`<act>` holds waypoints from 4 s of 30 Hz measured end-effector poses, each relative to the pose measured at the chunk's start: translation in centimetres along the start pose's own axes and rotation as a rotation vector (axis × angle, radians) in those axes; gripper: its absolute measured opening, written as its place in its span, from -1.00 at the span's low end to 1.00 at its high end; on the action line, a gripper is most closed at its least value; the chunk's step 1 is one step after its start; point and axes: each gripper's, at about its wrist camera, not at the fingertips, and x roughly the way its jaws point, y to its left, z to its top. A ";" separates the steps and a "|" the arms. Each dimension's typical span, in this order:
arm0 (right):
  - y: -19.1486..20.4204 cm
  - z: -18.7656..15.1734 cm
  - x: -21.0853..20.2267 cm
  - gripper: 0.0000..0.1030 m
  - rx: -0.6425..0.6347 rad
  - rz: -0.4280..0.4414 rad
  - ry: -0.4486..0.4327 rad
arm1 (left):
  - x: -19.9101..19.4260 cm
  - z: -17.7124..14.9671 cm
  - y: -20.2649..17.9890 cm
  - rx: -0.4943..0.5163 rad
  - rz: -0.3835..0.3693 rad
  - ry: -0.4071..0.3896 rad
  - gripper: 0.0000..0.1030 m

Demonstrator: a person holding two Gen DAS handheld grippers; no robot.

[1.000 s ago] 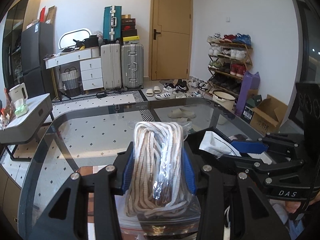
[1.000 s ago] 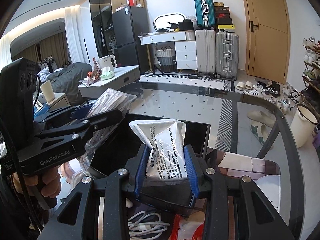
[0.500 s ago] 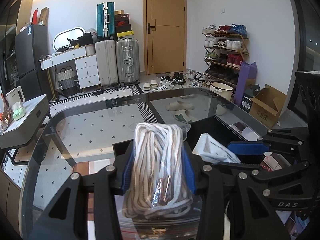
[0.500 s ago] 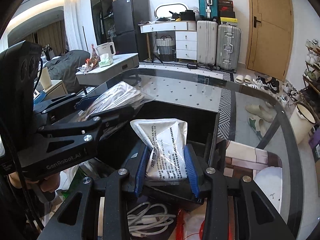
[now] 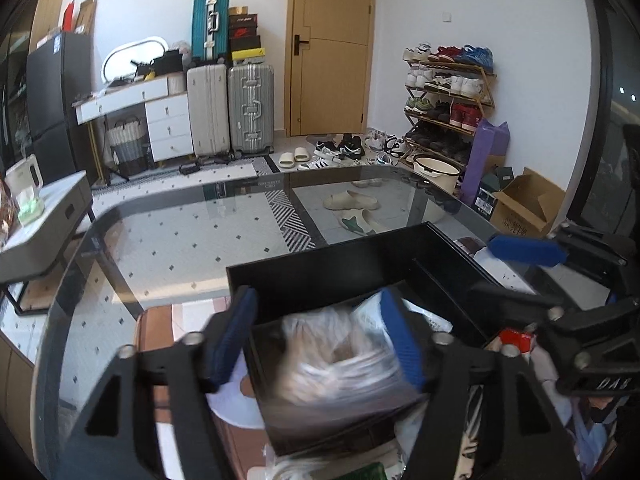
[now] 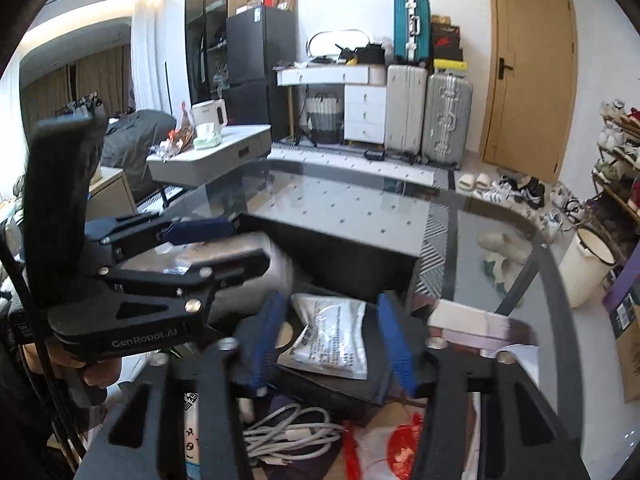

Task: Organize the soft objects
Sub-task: 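Open both grippers to drop the rope bag and packet into the box, then withdraw both tools and reach right gripper toward the red-and-white bag, then grasp the red-and-white bag with right gripper while left gripper grasps the white foam block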

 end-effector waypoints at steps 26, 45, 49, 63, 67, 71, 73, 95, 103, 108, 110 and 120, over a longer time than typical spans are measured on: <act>-2.2 -5.6 -8.7 0.99 0.130 -0.040 -0.049 | -10.6 -5.4 1.7 -0.082 0.083 -0.096 1.00; -2.3 -7.4 -9.7 0.99 0.130 -0.028 0.001 | -10.8 -7.5 0.4 -0.061 0.076 -0.079 1.00; -2.4 -7.5 -9.1 0.99 0.124 -0.028 0.025 | -10.3 -7.7 0.3 -0.049 0.066 -0.053 1.00; -3.2 -8.4 -6.2 0.99 0.120 -0.027 0.106 | -8.8 -8.8 -0.2 -0.036 0.110 -0.003 1.00; -3.5 -8.5 -5.2 0.99 0.120 -0.045 0.124 | -8.5 -8.9 0.0 -0.046 0.129 0.020 1.00; -3.8 -8.6 -4.4 0.99 0.123 -0.042 0.145 | -8.4 -8.9 0.1 -0.047 0.135 0.017 1.00; -3.8 -8.6 -4.1 0.99 0.116 -0.045 0.154 | -8.4 -8.9 0.0 -0.042 0.149 0.016 1.00; -4.4 -8.6 -0.8 0.97 0.094 -0.039 0.240 | -7.7 -8.8 0.5 -0.056 0.136 0.042 1.00; -4.4 -8.5 0.7 0.48 0.070 -0.019 0.286 | -7.6 -8.8 0.8 -0.064 0.129 0.046 1.00; -4.0 -8.7 0.8 0.31 0.035 -0.025 0.290 | -7.5 -8.9 0.9 -0.063 0.128 0.046 1.00; -3.9 -8.7 0.6 0.21 0.031 -0.025 0.290 | -7.4 -8.9 0.9 -0.063 0.125 0.045 1.00; -3.6 -9.6 -1.2 0.01 0.022 -0.026 0.264 | -7.5 -8.9 1.1 -0.062 0.129 0.044 1.00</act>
